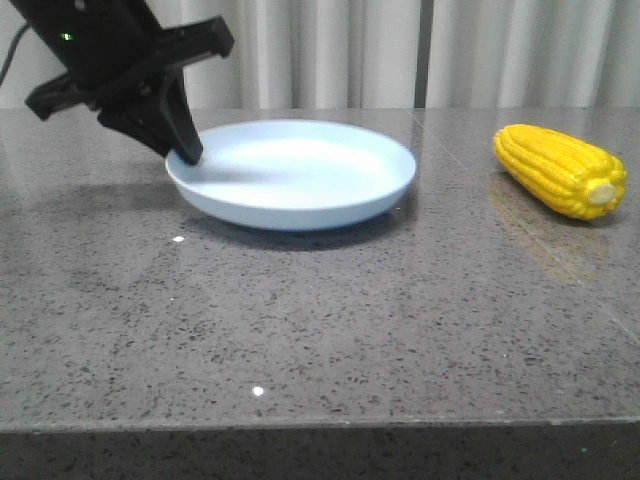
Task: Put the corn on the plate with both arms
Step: 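Push the plate toward the corn with the left gripper, then lift away, then move the right gripper above the yellow corn cob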
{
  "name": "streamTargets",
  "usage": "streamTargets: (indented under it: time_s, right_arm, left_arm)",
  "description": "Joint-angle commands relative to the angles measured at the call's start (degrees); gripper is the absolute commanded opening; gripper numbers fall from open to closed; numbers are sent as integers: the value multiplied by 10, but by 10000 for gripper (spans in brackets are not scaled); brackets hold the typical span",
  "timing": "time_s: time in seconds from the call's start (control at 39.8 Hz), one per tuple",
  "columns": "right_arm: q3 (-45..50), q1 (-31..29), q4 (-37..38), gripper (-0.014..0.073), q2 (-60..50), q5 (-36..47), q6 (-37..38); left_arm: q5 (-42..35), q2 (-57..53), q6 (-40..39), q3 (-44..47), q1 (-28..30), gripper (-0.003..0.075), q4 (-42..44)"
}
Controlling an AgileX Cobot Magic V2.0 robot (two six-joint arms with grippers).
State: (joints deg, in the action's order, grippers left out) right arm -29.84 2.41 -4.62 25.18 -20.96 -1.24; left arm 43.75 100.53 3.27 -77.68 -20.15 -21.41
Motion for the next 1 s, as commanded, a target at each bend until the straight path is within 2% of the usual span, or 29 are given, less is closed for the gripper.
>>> streamTargets:
  time_s: [0.0,0.25,0.35,0.6,0.83,0.98]
  right_arm:
    - [-19,-1,1,651,6,49,0]
    - [-19,-1,1,651,6,49,0]
    - [-19,-1,1,651,6,49,0]
    - [-19,-1,1,651,6,49,0]
    - [-19,-1,1,651,6,49,0]
    - [-19,-1,1,651,6,49,0]
  left_arm:
    - [-16,-19,-3,-17,-4,0,-17]
    - [-15,-75,-3,-23,25,286,39]
    - [-11,-116,-9,-20,52,349,65]
    - [-12,-219,-24,40,133,358,133]
    - [-48,-330,-37,170,192,358,169]
    - [-88,-419,-37,261,199,357,187]
